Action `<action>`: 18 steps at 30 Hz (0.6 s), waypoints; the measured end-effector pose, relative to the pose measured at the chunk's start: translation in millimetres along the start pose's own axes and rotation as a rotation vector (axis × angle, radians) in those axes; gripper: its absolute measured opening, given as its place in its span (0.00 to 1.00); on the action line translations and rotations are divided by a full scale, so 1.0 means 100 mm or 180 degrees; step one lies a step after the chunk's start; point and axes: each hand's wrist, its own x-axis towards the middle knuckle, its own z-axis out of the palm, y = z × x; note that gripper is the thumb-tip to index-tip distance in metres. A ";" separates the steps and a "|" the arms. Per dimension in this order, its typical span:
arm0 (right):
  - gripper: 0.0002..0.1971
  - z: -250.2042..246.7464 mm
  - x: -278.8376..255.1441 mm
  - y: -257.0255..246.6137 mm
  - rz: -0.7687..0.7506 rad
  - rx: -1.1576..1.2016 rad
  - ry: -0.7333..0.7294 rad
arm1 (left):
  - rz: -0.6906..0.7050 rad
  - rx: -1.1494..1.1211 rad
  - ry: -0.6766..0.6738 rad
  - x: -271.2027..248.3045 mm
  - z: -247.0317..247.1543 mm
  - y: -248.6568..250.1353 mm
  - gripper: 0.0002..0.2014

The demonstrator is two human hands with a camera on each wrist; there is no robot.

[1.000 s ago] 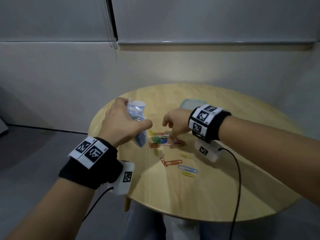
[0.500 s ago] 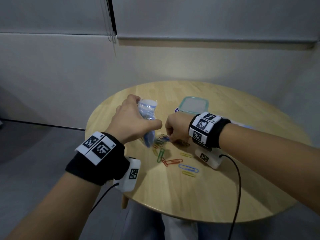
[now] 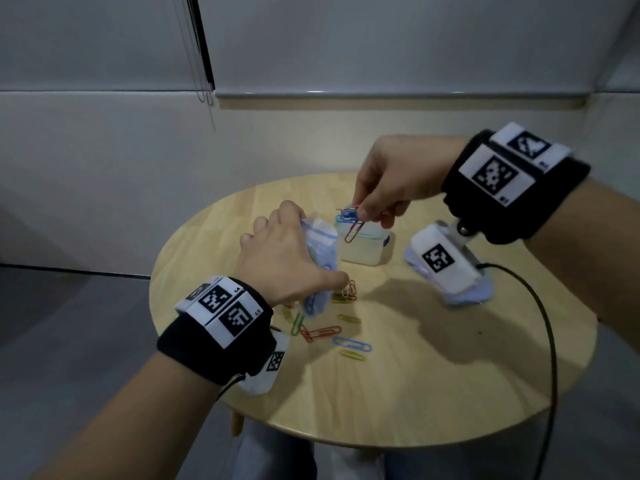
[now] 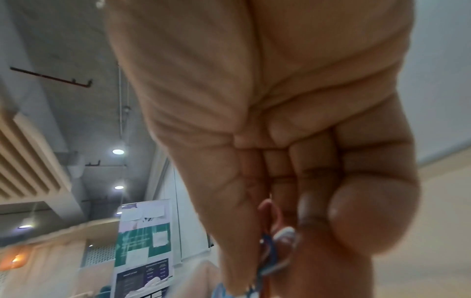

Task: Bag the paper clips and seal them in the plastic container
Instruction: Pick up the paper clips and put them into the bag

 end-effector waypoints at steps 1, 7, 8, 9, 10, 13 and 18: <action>0.03 -0.04 -0.01 -0.06 -0.0005 -0.0034 -0.0022 | 0.0035 -0.0038 0.0026 -0.01 0.02 0.04 0.42; 0.05 -0.09 0.01 -0.28 0.0025 -0.0010 0.0035 | -0.0012 -0.0723 0.0014 -0.05 0.03 0.24 0.38; 0.04 -0.11 0.00 -0.29 0.0019 0.0129 0.0121 | -0.0038 -0.0803 0.0008 -0.05 0.04 0.24 0.39; 0.04 -0.14 -0.01 -0.29 0.0011 0.0266 0.0201 | -0.0066 -0.0851 0.0002 -0.06 0.04 0.25 0.39; 0.04 -0.17 -0.02 -0.28 0.0010 0.0397 0.0264 | -0.0100 -0.0884 -0.0002 -0.06 0.05 0.24 0.40; 0.05 -0.19 -0.02 -0.26 0.0044 0.0791 0.0278 | -0.0160 -0.1084 0.0042 -0.06 0.07 0.21 0.42; 0.07 0.04 0.02 -0.20 0.0150 0.0725 0.0251 | -0.0242 -0.1223 0.0158 0.00 0.07 0.24 0.43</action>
